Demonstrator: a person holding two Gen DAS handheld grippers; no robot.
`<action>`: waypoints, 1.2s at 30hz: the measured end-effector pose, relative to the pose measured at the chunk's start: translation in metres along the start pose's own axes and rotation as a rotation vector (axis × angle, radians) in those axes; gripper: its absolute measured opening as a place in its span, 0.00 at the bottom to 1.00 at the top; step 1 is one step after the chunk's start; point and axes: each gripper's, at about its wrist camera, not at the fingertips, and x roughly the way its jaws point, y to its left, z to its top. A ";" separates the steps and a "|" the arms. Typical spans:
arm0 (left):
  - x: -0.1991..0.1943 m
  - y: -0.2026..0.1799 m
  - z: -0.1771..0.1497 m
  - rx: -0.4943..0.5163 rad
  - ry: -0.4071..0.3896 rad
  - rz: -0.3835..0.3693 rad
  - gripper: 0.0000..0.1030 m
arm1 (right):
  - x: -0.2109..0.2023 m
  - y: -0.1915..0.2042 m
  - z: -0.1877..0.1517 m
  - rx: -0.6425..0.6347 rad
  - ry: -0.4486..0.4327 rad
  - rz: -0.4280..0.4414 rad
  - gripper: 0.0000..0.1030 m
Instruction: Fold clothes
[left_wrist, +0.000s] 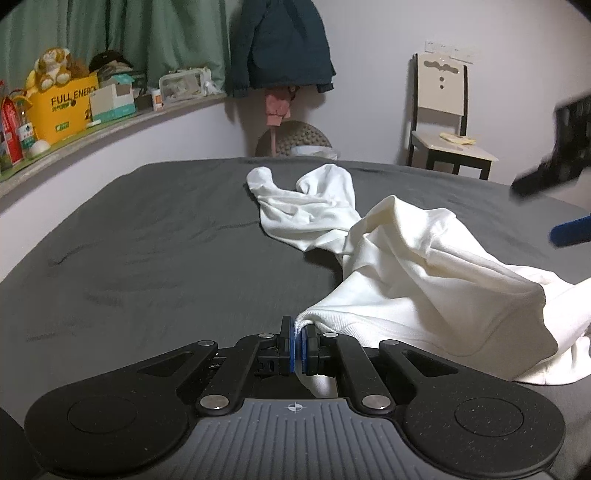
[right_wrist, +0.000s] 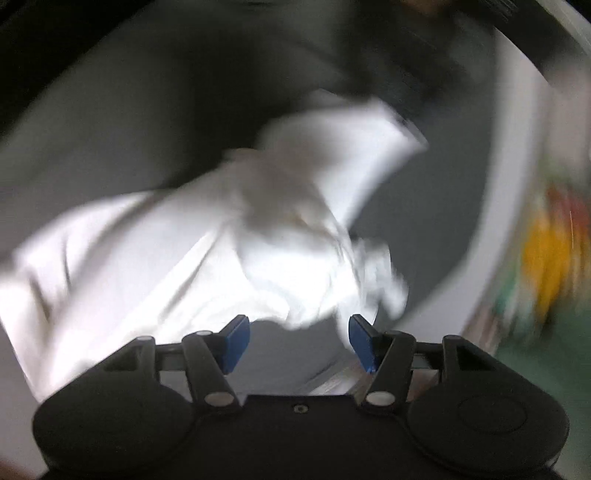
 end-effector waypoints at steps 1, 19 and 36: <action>-0.001 0.000 0.000 -0.001 -0.003 -0.002 0.04 | 0.003 0.003 0.003 -0.093 -0.022 0.000 0.56; 0.003 0.008 0.000 -0.053 -0.022 -0.066 0.04 | 0.063 -0.015 0.028 -0.502 -0.032 0.142 0.34; 0.002 0.005 0.001 -0.042 -0.037 -0.067 0.05 | 0.071 -0.006 0.021 -0.639 0.015 0.171 0.43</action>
